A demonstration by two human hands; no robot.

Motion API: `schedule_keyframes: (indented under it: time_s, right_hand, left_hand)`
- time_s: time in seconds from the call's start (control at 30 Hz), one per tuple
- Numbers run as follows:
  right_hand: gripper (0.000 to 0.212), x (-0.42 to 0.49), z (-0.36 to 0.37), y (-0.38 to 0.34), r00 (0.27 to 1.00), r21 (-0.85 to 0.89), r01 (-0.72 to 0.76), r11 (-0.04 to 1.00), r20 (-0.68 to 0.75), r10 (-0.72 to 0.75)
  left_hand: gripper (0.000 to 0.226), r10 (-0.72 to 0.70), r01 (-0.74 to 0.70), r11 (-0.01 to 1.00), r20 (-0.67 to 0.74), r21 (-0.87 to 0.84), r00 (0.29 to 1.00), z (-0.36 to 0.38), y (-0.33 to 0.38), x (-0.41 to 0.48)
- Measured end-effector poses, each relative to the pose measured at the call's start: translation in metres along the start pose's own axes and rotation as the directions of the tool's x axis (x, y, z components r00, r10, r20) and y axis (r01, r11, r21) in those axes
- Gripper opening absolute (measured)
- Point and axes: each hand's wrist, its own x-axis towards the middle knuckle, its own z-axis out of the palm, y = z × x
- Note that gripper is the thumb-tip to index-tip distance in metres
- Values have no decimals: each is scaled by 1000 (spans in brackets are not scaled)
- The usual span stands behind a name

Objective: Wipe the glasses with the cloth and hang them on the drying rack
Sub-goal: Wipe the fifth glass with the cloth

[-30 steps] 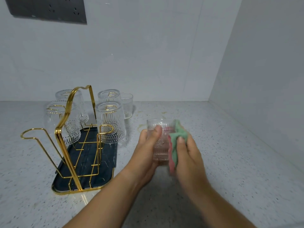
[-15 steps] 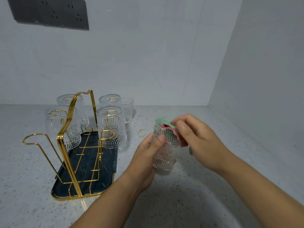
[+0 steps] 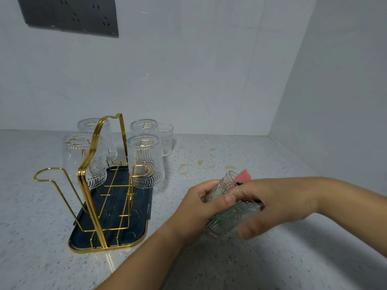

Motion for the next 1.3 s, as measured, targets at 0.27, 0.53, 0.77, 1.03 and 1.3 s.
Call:
schedule_keyframes:
  time_s: [0.27,0.53,0.77,1.03,1.3]
  right_hand:
    - [48,-8,11,-6,986,-288,-60,956,-166,11]
    - [59,-9,3,-15,985,-168,-125,978,100,143]
    - [67,-8,11,-8,983,-259,-149,954,68,172]
    - [63,-8,26,2,991,-477,-102,873,-125,48]
    - [34,-12,29,4,953,-81,-65,995,-301,38]
  left_hand:
    - [80,-63,66,995,41,-77,997,-4,6,3]
    - [48,50,-48,978,-8,204,999,-3,6,-1]
    - [44,-21,15,977,25,212,999,-4,8,0]
    - [83,-276,350,908,298,-230,914,-10,11,1]
    - [89,-284,318,877,145,-359,948,-5,17,-1]
